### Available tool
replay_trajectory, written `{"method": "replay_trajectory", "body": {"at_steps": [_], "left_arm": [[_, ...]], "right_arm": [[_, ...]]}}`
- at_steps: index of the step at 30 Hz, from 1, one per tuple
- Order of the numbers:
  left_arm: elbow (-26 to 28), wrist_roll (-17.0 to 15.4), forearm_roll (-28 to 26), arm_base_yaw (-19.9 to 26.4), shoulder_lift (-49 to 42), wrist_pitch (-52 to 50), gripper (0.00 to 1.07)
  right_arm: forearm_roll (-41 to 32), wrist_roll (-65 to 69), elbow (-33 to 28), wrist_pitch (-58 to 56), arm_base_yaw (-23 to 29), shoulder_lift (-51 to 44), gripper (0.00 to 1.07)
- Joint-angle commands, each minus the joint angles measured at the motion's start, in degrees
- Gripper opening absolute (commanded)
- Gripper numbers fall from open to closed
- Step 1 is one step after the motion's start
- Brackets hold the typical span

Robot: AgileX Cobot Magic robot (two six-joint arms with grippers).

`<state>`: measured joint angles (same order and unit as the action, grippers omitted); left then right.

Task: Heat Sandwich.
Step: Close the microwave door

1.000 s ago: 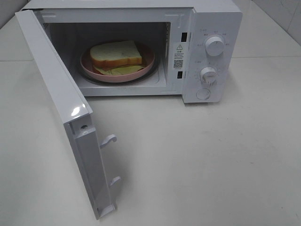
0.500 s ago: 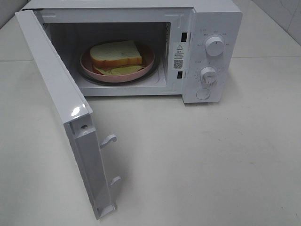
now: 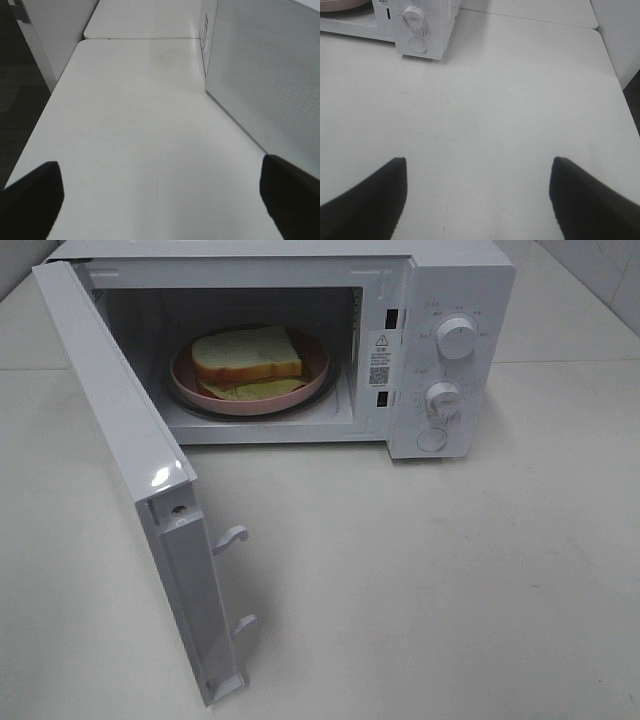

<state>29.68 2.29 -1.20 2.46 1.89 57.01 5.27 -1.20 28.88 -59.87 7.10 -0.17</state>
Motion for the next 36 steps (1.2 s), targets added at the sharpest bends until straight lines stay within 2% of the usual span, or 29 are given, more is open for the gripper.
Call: {"method": "replay_trajectory", "body": {"at_steps": [1, 7, 9, 10, 11, 14, 15, 16, 18, 19, 20, 21, 23, 24, 25, 26, 28, 29, 32, 33, 36], "left_arm": [[0.4, -0.29, -0.46, 0.0, 2.52, -2.18, 0.99], [0.4, -0.23, -0.34, 0.0, 10.43, -6.19, 0.97], [0.4, -0.23, -0.23, 0.0, 12.43, -7.79, 0.93], [0.4, -0.23, -0.23, 0.0, 14.61, -9.34, 0.86], [0.4, -0.23, -0.23, 0.0, 14.61, -9.34, 0.86], [0.4, -0.23, -0.23, 0.0, 17.53, -11.86, 0.71], [0.29, -0.23, -0.23, 0.0, 19.48, -13.58, 0.62], [0.29, -0.23, -0.23, 0.0, 19.48, -13.58, 0.62], [0.23, -0.23, -0.23, 0.0, 21.77, -14.78, 0.54], [0.23, -0.23, 0.0, 0.0, 24.18, -16.39, 0.43], [0.23, -0.23, 0.06, 0.0, 25.21, -16.9, 0.38], [0.23, -0.23, 0.06, 0.0, 25.21, -16.9, 0.38], [0.23, -0.23, 0.34, 0.0, 27.44, -18.11, 0.26], [0.11, -0.23, 0.46, 0.0, 29.97, -19.77, 0.13], [-0.06, -0.23, 0.46, 0.0, 31.17, -21.08, 0.08], [-0.06, -0.23, 0.46, 0.0, 31.17, -21.08, 0.08], [-1.03, -0.23, 0.46, 0.0, 33.12, -24.47, 0.0], [-2.92, -0.23, 0.46, 0.0, 35.01, -29.51, 0.0], [-5.33, -0.23, 0.46, 0.0, 36.44, -34.89, 0.0], [-7.56, -0.23, 0.46, 0.0, 37.64, -40.85, 0.0], [-9.57, -0.23, 0.46, 0.0, 38.85, -46.01, 0.0]], "right_arm": [[0.29, 0.52, -0.06, 0.52, -0.29, -1.49, 0.76], [0.29, 0.52, -0.06, 0.52, -0.29, -1.49, 0.76], [0.29, 0.52, -0.06, 0.52, -0.29, -1.49, 0.76], [0.29, 0.52, -0.06, 0.52, -0.29, -1.49, 0.76], [0.29, 0.52, -0.06, 0.52, -0.29, -1.49, 0.76], [0.29, 0.52, -0.06, 0.52, -0.29, -1.49, 0.76], [0.29, 0.52, -0.06, 0.52, -0.29, -1.49, 0.76], [0.29, 0.52, -0.06, 0.52, -0.29, -1.49, 0.76], [0.29, 0.52, -0.06, 0.52, -0.29, -1.49, 0.76], [0.29, 0.52, -0.06, 0.52, -0.29, -1.49, 0.76], [0.29, 0.52, -0.06, 0.52, -0.29, -1.49, 0.76], [0.29, 0.52, -0.06, 0.52, -0.29, -1.49, 0.76], [0.29, 0.52, -0.06, 0.52, -0.29, -1.49, 0.76], [0.29, 0.52, -0.06, 0.52, -0.29, -1.49, 0.76], [0.29, 0.52, -0.06, 0.52, -0.29, -1.49, 0.76], [0.29, 0.52, -0.06, 0.52, -0.29, -1.49, 0.76], [0.29, 0.52, -0.06, 0.52, -0.29, -1.49, 0.76], [0.29, 0.52, -0.06, 0.52, -0.29, -1.49, 0.76], [0.29, 0.52, -0.06, 0.52, -0.29, -1.49, 0.76], [0.29, 0.52, -0.06, 0.52, -0.29, -1.49, 0.76], [0.29, 0.52, -0.06, 0.52, -0.29, -1.49, 0.76]]}}
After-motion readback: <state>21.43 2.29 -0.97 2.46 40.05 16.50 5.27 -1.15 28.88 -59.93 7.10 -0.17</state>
